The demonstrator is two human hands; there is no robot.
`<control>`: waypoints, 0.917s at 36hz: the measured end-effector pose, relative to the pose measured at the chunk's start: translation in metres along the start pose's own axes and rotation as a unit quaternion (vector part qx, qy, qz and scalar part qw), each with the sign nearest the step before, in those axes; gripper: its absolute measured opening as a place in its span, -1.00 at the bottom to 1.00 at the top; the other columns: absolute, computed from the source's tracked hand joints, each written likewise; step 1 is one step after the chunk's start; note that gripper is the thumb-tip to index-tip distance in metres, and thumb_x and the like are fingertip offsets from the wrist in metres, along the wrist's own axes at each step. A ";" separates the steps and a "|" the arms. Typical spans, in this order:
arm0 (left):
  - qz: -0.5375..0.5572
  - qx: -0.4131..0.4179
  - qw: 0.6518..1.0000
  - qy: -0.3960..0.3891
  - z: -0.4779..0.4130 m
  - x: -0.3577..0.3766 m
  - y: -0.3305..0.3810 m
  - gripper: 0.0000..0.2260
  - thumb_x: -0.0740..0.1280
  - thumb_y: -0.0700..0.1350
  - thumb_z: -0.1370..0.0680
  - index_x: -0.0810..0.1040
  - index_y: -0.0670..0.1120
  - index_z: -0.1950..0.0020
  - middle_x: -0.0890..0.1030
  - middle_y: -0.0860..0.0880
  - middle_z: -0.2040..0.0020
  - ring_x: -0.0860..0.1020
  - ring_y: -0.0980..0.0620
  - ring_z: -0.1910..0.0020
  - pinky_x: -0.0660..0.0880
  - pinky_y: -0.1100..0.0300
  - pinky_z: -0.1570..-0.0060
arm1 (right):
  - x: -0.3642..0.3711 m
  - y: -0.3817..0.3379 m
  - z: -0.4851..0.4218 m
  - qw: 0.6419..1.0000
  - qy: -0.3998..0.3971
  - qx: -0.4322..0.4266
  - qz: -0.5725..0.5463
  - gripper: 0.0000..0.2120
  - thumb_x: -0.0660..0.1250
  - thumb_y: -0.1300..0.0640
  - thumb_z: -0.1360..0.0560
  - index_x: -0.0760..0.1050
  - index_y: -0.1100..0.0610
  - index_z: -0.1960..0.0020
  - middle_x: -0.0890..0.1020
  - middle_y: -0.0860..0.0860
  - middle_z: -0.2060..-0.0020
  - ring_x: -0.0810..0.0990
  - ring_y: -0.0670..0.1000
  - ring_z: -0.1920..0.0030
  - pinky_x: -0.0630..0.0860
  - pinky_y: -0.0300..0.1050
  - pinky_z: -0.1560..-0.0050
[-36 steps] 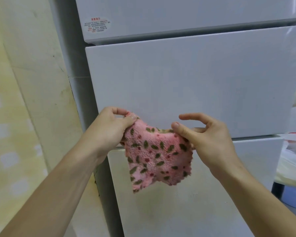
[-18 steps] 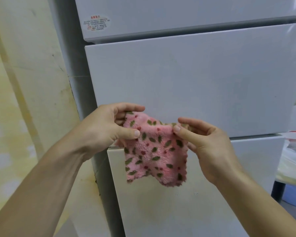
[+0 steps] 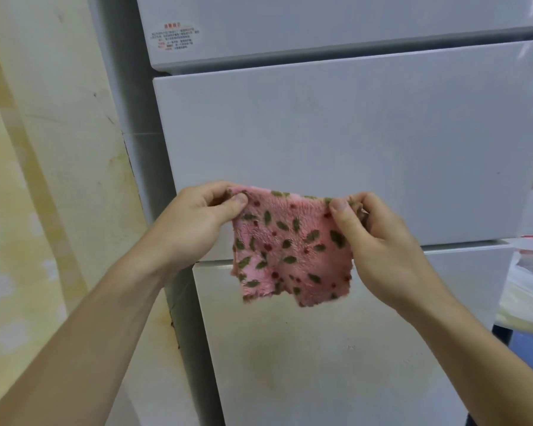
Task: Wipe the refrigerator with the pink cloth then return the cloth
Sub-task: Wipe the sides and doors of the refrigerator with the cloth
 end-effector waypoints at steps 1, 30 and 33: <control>0.021 -0.005 1.000 0.007 -0.002 0.005 0.000 -0.81 0.29 -0.07 -0.72 0.70 0.01 -0.10 0.75 0.08 -0.04 0.69 0.13 -0.12 0.50 0.08 -0.34 | 0.002 -0.003 0.000 1.000 0.008 -0.002 -0.020 -0.67 0.22 -0.18 -0.67 0.47 0.07 0.06 0.47 -0.16 0.32 0.42 -0.16 0.33 0.39 -0.36 0.32; 0.422 -0.003 0.882 -0.210 0.010 0.042 -0.012 -0.47 0.31 0.22 -0.61 0.56 -0.08 -0.45 0.63 -0.20 -0.36 0.61 -0.24 -0.35 0.57 -0.18 -0.29 | 0.020 -0.021 0.003 0.963 -0.203 -0.093 -0.151 -0.37 0.10 0.46 -0.69 0.20 -0.07 -0.61 0.58 -0.18 -0.42 0.55 -0.13 -0.41 0.55 -0.03 -0.39; 0.289 0.035 0.945 -0.148 0.006 0.048 -0.019 -0.68 0.43 -0.20 -0.56 0.64 -0.14 -0.33 0.69 -0.26 -0.24 0.65 -0.31 -0.26 0.55 -0.31 -0.31 | 0.024 -0.020 0.004 0.965 -0.218 -0.148 -0.015 -0.16 0.10 0.49 -0.59 0.05 -0.22 -0.65 0.45 -0.32 -0.50 0.39 -0.21 -0.52 0.42 0.04 -0.51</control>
Point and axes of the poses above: each hand's wrist, its own z-axis away from the middle knuckle, its own x-axis out of the palm, y = z × x, the point moved 1 cm from there along -z, towards the middle knuckle
